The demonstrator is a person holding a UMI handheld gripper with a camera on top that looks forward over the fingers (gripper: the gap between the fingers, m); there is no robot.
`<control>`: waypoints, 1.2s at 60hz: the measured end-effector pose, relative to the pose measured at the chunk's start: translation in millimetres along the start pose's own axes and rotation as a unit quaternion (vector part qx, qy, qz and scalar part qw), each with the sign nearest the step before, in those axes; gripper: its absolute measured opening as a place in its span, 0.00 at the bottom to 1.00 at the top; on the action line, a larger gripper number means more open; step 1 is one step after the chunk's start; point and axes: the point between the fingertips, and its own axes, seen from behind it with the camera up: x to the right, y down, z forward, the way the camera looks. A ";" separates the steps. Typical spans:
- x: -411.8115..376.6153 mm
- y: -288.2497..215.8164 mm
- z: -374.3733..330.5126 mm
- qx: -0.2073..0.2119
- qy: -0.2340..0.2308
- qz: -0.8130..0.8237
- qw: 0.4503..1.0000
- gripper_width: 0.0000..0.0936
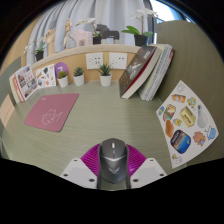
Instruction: Arrange mouse
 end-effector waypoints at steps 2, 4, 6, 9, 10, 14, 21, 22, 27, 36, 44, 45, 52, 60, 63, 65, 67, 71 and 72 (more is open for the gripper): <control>-0.3 0.1 0.3 -0.009 0.001 0.009 1.000 0.35; -1.0 -0.1 0.6 -0.018 0.001 0.011 1.000 0.35; -0.6 -1.4 0.6 -0.023 0.003 0.014 1.000 0.35; -1.3 -2.6 -0.2 -0.038 0.007 0.034 0.999 0.35; -2.1 -5.1 -1.8 -0.041 0.007 0.042 0.998 0.35; 2.8 -32.2 -12.5 -0.029 0.029 0.057 0.998 0.35; -2.5 -133.9 -56.9 0.049 0.062 0.065 0.995 0.35; -4.5 -153.7 -66.5 0.061 0.065 0.066 0.994 0.35; -23.7 -238.0 -112.8 0.133 0.081 0.071 0.985 0.35; -83.3 -346.6 -156.4 0.217 0.083 0.060 0.971 0.35; -156.4 -367.1 -112.0 0.208 0.054 0.036 0.976 0.35; -165.8 -365.7 -102.4 0.205 0.049 0.033 0.977 0.35; -223.6 -323.4 -23.8 0.154 0.026 0.009 0.988 0.35; -263.6 -240.5 60.1 0.068 0.007 0.006 0.998 0.35; -268.1 -211.4 84.2 0.040 0.006 0.006 0.999 0.35; -271.3 -195.9 95.7 0.028 0.007 0.004 1.000 0.35; -272.3 -181.9 105.1 0.015 0.007 0.003 1.000 0.35; -275.4 -159.0 119.1 -0.007 0.002 0.009 1.000 0.35; -277.5 -153.8 122.2 -0.011 0.000 0.011 1.000 0.35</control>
